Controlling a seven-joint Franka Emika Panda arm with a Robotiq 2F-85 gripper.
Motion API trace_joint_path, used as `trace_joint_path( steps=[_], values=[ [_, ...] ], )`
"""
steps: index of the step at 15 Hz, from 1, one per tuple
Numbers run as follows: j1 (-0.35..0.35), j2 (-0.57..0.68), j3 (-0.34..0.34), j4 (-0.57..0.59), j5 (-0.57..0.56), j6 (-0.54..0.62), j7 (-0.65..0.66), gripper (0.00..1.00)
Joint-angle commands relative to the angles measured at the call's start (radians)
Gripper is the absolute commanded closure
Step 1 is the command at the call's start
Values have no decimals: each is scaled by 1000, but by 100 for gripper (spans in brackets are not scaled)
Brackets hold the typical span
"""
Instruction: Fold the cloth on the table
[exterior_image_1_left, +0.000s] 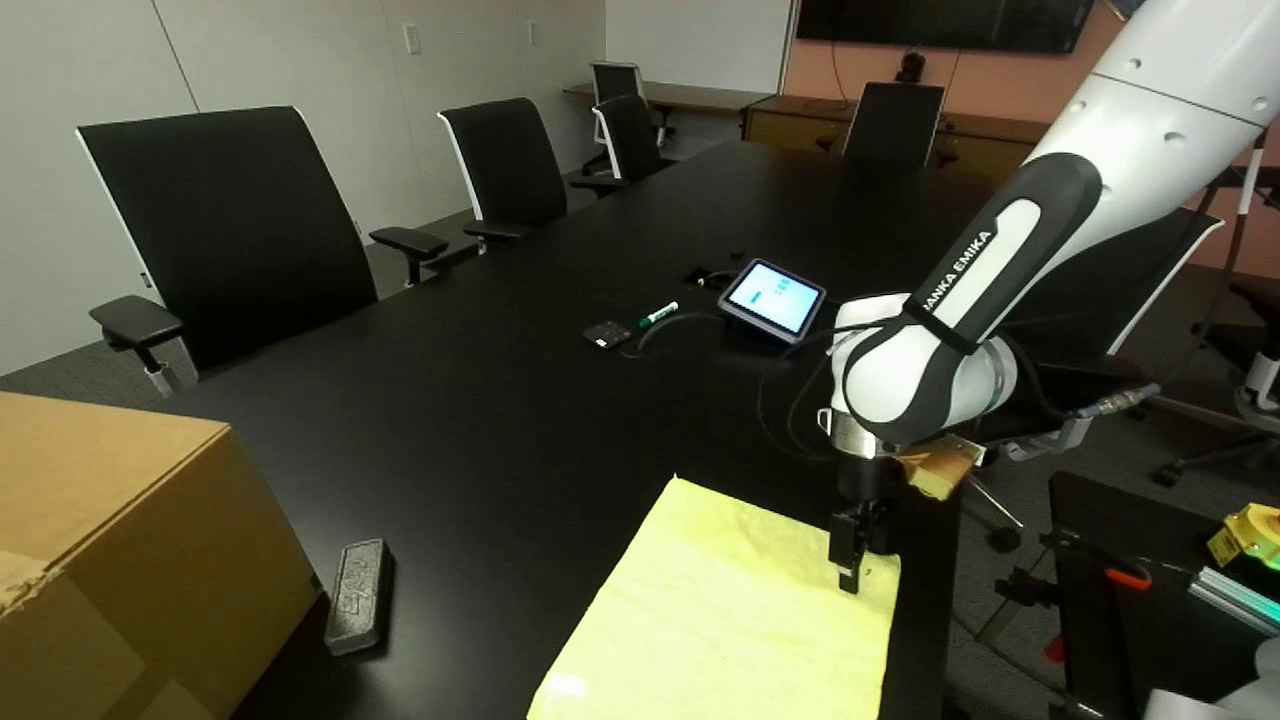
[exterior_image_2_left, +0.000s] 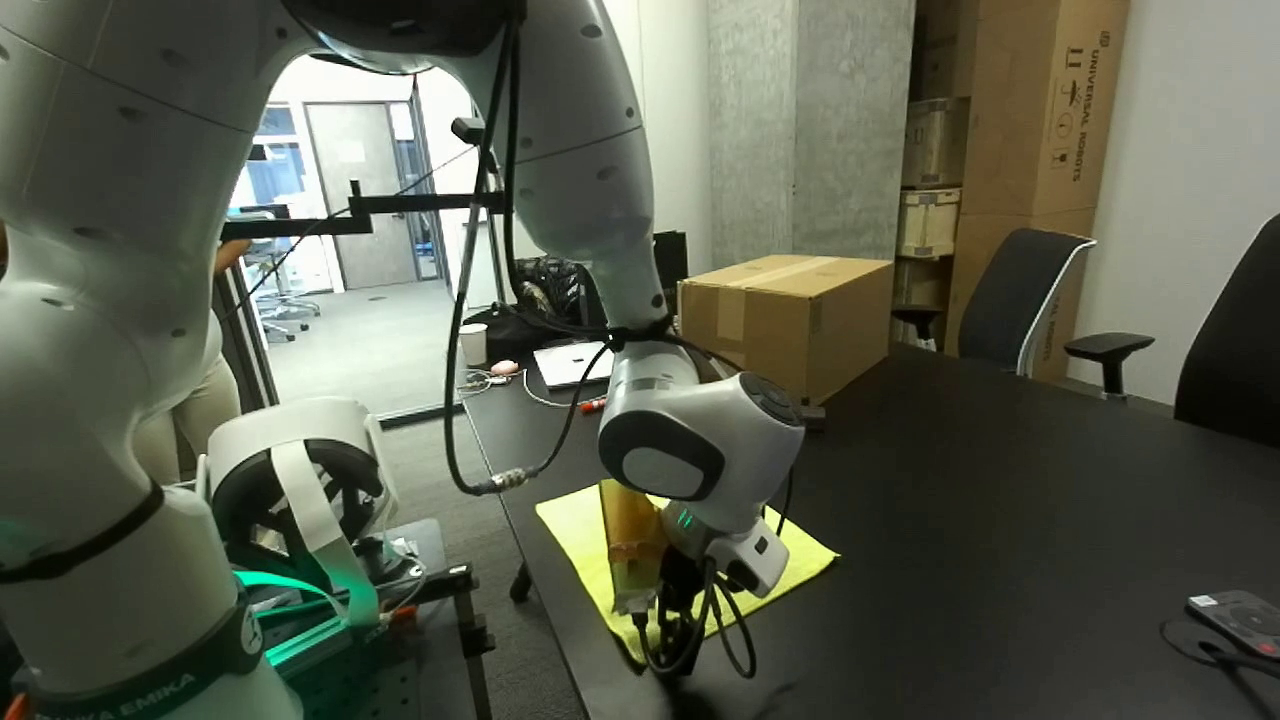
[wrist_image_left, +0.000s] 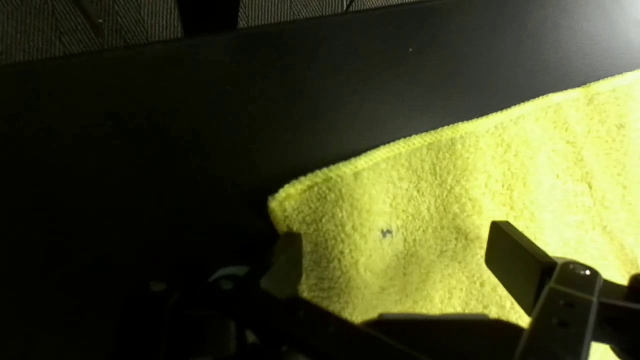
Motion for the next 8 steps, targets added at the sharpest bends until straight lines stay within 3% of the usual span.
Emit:
trace_joint_path(
  steps=[1,8],
  values=[
    [-24,6,41,-13,44,-8,-29,0],
    [-26,5,63,-31,61,-31,-42,0]
  ],
)
